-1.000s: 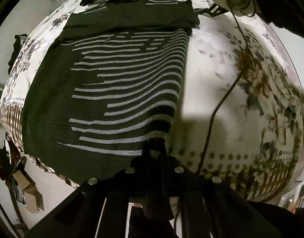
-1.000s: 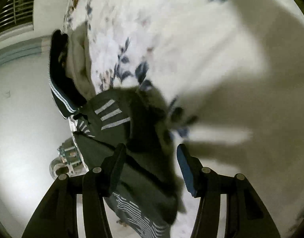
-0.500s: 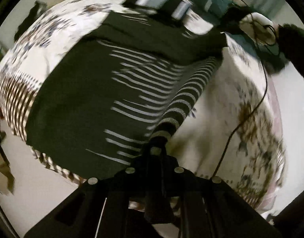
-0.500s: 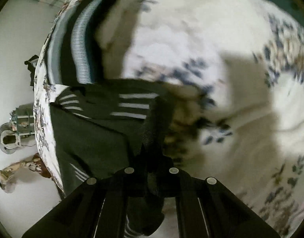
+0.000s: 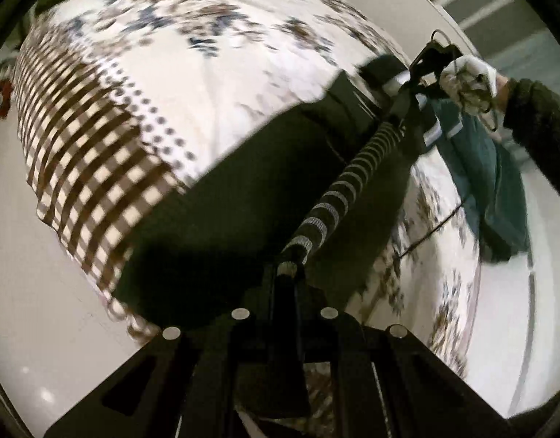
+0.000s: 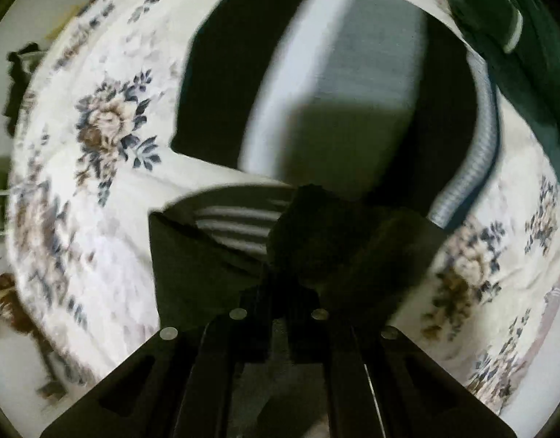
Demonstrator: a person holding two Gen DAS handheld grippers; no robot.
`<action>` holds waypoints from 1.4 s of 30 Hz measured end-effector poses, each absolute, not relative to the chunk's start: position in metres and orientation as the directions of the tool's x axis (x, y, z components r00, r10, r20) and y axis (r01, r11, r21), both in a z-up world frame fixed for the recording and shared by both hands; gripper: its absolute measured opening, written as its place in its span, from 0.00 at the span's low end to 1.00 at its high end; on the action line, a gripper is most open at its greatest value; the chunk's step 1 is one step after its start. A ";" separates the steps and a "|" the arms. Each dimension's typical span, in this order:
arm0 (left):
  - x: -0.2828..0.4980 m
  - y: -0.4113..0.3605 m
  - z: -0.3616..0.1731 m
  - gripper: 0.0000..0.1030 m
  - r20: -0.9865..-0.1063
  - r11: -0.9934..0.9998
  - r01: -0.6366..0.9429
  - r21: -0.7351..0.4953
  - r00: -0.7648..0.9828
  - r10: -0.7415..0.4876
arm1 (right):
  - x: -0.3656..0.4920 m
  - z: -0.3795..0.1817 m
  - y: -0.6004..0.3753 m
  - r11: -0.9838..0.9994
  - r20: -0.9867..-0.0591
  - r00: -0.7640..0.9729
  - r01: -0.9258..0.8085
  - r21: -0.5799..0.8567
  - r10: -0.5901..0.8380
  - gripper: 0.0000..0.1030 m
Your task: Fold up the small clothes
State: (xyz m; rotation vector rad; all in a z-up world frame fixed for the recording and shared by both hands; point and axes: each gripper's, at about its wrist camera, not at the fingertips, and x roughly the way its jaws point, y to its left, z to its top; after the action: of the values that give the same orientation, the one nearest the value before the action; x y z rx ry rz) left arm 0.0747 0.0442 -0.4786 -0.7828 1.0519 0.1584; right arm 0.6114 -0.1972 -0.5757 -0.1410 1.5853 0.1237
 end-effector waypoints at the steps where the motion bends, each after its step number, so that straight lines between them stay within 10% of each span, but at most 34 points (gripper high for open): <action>1: 0.076 0.055 -0.483 0.06 -0.823 0.719 -0.476 -0.506 0.517 -0.237 | 0.614 -0.586 -0.175 0.984 -0.999 -0.005 -0.174 -0.044 -0.046 0.05; 9: 0.074 0.113 -0.548 0.10 -0.835 0.665 -0.524 -0.533 0.455 -0.311 | 0.621 -0.651 -0.096 0.971 -0.990 -0.132 -0.237 -0.013 -0.045 0.08; 15: 0.033 0.151 -0.597 0.21 -0.876 0.546 -0.688 -0.479 0.328 -0.354 | 0.568 -0.626 -0.139 0.946 -0.941 -0.166 -0.089 0.312 0.295 0.45; 18: 0.013 0.170 -0.593 0.39 -0.886 0.512 -0.728 -0.455 0.314 -0.340 | 0.498 -0.642 -0.165 0.938 -0.909 -0.266 -0.045 0.343 0.320 0.46; 30: 0.070 0.168 -0.566 0.50 -0.866 0.613 -0.612 -0.499 0.367 -0.339 | 0.313 -0.705 -0.116 0.593 -0.445 -0.403 0.409 0.693 0.799 0.47; 36: 0.103 0.129 -0.573 0.50 -0.891 0.713 -0.536 -0.452 0.309 -0.333 | 0.286 -0.661 -0.219 0.793 -0.738 -0.292 0.176 0.584 0.608 0.47; 42: 0.109 0.111 -0.574 0.35 -0.948 0.824 -0.485 -0.292 0.261 -0.182 | 0.210 -0.680 -0.323 0.878 -0.822 -0.310 0.208 0.432 0.478 0.47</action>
State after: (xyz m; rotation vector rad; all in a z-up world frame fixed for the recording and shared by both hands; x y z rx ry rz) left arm 0.1093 0.1111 -0.5745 -0.6094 1.3122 0.2235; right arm 0.2103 -0.3233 -0.6800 0.5083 1.8960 0.2922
